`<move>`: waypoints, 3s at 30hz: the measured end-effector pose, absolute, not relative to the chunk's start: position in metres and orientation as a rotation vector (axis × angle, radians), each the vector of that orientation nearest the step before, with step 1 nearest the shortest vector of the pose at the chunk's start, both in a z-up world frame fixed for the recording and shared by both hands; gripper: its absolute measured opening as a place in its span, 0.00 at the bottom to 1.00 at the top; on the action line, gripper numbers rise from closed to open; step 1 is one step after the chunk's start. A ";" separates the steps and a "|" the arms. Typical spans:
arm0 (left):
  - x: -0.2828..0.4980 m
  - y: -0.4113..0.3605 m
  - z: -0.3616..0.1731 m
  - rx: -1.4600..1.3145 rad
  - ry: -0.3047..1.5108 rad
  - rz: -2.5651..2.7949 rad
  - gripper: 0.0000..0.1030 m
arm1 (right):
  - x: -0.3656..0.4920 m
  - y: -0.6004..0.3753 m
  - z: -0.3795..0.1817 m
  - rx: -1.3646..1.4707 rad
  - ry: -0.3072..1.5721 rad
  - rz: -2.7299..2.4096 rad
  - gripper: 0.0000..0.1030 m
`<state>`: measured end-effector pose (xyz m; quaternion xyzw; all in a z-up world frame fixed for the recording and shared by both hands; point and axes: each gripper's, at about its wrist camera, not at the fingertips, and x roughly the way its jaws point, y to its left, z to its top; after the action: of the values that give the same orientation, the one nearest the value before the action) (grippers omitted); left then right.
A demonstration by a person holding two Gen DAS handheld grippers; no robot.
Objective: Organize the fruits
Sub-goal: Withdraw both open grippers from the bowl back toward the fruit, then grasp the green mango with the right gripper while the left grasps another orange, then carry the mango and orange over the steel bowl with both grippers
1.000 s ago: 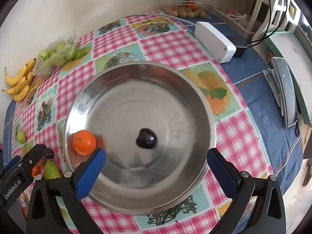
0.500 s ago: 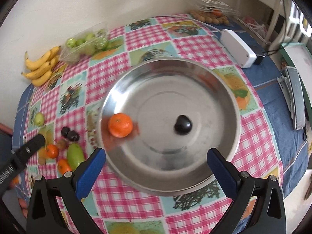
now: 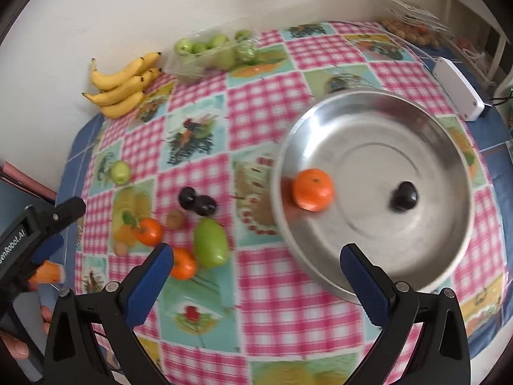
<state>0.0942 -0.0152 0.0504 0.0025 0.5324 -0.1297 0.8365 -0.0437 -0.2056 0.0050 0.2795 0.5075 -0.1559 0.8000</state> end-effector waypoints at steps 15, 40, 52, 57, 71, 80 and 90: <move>0.101 -0.017 0.010 -0.019 1.225 -0.225 1.00 | -0.006 -0.169 -0.022 0.466 1.110 -0.256 1.00; 0.093 -0.046 -0.029 -0.037 1.368 -0.305 0.89 | 0.007 -0.161 -0.062 0.489 1.180 -0.182 0.38; 0.087 -0.067 -0.044 -0.010 1.417 -0.331 0.73 | -0.017 -0.169 -0.049 0.501 1.200 -0.187 0.37; 0.080 -0.076 -0.051 -0.002 1.435 -0.352 0.61 | -0.024 -0.172 -0.045 0.491 1.194 -0.187 0.34; 0.070 -0.084 -0.058 -0.028 1.443 -0.387 0.37 | -0.024 -0.179 -0.048 0.542 1.190 -0.177 0.31; 0.078 -0.055 -0.054 -0.085 1.446 -0.348 0.37 | -0.022 -0.182 -0.049 0.587 1.171 -0.168 0.33; 0.082 -0.055 -0.054 -0.119 1.455 -0.345 0.37 | -0.012 -0.179 -0.056 0.635 1.167 -0.163 0.40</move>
<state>0.0821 -0.0554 -0.0545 -0.0539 0.6612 -0.1568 0.7316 -0.0116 -0.1793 -0.0561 0.2943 0.5408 -0.0755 0.7843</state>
